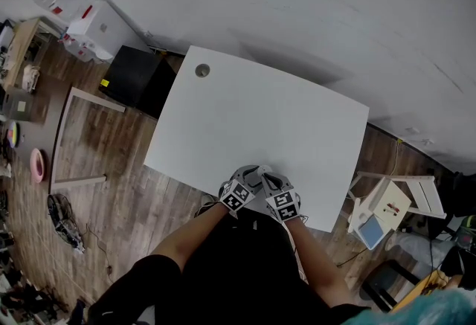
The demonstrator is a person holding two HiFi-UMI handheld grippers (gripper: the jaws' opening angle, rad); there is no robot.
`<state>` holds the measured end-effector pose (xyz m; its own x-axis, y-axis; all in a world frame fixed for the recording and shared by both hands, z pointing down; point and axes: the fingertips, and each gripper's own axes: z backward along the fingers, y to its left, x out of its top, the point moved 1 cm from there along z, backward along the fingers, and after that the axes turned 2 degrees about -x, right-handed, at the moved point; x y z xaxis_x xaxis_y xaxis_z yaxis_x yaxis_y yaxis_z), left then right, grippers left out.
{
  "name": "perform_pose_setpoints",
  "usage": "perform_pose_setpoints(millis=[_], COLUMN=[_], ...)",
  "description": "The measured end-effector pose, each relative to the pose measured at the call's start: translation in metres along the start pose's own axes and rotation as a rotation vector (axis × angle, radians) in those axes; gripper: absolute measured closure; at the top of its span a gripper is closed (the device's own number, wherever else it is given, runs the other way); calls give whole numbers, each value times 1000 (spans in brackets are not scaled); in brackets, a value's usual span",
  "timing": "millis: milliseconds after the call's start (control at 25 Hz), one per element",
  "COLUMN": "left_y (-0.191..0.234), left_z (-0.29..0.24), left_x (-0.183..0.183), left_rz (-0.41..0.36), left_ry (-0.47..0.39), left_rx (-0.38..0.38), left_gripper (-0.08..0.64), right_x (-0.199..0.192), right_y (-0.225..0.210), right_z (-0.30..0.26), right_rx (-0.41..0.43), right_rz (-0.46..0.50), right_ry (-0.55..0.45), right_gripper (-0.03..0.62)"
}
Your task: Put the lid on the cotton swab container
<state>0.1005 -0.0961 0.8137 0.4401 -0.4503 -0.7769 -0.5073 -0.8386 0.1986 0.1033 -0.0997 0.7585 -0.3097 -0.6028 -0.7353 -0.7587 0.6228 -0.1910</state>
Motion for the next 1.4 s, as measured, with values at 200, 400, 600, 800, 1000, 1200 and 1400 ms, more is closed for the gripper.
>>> perform_pose_setpoints(millis=[200, 400, 600, 800, 1000, 1200, 1400], left_y=[-2, -2, 0, -1, 1, 1, 13], left_z=[0, 0, 8, 18, 32, 61, 114], left_x=[-2, -1, 3, 3, 10, 29, 61], left_rz=[6, 5, -26, -36, 36, 147, 249], left_ry=[16, 19, 12, 16, -31, -117, -265], left_rx=[-7, -2, 4, 7, 8, 0, 20], left_gripper=[313, 313, 313, 313, 313, 313, 341], right_x=[-2, 2, 11, 16, 26, 48, 75], right_y=[-1, 2, -1, -1, -5, -3, 17], right_z=[0, -2, 4, 14, 20, 32, 50], right_rx=[-8, 50, 42, 15, -37, -98, -145], right_rz=[-57, -83, -129, -130, -170, -195, -208], right_ry=[10, -14, -103, -125, -177, -242, -309], right_gripper=[552, 551, 549, 549, 549, 549, 549])
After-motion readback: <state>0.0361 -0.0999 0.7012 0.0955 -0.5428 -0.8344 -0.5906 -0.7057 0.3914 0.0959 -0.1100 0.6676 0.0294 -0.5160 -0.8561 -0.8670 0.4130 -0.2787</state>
